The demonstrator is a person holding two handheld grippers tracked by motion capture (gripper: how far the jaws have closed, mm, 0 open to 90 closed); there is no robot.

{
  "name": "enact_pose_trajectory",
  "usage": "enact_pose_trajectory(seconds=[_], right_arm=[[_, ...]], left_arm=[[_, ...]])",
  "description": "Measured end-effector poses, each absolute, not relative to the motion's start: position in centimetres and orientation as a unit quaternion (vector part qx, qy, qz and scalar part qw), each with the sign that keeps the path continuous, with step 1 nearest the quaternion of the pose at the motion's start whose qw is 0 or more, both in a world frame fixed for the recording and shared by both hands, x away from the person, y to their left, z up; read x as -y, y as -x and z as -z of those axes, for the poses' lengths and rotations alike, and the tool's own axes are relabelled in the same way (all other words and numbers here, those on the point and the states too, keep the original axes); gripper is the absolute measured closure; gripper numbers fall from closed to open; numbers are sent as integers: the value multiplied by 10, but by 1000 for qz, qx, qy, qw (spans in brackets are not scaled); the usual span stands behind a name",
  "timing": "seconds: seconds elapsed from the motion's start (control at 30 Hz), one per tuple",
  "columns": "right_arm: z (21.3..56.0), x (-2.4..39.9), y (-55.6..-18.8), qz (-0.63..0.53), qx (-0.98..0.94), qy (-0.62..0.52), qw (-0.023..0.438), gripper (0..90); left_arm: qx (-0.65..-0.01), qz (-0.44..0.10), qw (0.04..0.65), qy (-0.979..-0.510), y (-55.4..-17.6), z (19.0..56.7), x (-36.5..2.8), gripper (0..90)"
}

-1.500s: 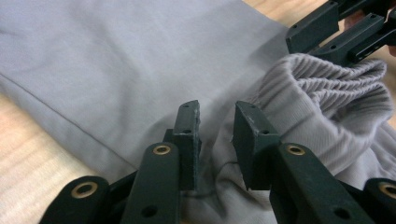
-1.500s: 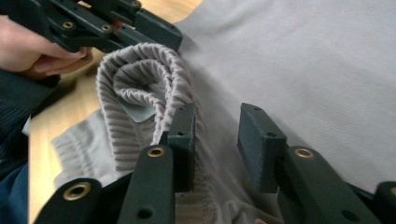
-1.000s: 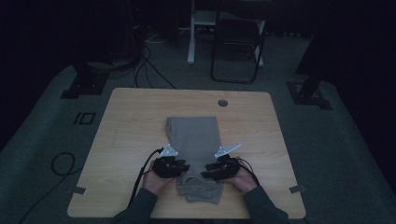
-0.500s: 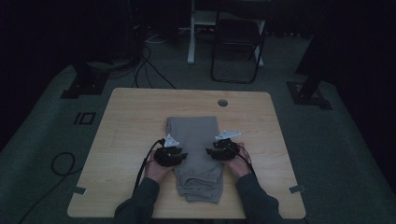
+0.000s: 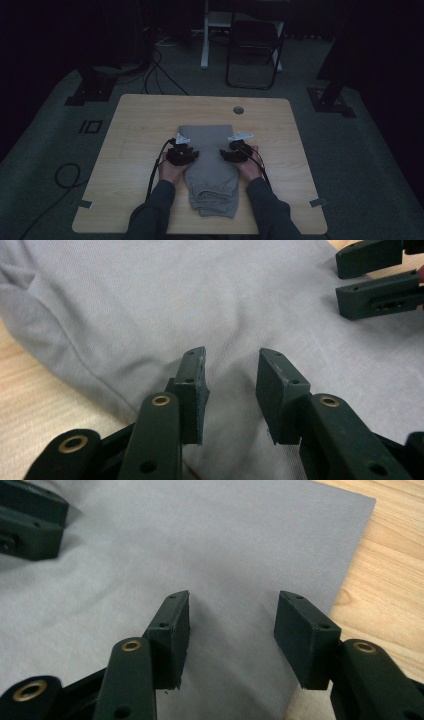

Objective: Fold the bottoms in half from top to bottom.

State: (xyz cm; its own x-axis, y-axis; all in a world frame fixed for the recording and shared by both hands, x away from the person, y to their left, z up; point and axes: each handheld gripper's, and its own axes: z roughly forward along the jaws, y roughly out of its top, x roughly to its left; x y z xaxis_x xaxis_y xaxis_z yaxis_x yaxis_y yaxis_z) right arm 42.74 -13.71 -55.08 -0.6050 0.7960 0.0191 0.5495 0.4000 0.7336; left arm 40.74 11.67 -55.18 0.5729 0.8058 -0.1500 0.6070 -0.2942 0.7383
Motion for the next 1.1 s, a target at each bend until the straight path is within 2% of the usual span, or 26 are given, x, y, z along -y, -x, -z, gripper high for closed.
enact_pose_trajectory(seconds=[0.7,0.83,0.93,1.1], right_arm=[[555,141,-370,-377,-824,-386,173,485],[556,141,-365,-379,-821,-389,177,486],[557,141,-364,-381,-820,-389,178,487],[557,141,-363,-384,-818,-389,179,488]], left_arm=[[-404,-134,386,-819,-351,551,-122,657],[-423,-182,382,-801,-361,545,-126,613],[-449,-199,385,-781,-379,537,-132,579],[-485,-217,357,-768,-414,532,-136,534]])
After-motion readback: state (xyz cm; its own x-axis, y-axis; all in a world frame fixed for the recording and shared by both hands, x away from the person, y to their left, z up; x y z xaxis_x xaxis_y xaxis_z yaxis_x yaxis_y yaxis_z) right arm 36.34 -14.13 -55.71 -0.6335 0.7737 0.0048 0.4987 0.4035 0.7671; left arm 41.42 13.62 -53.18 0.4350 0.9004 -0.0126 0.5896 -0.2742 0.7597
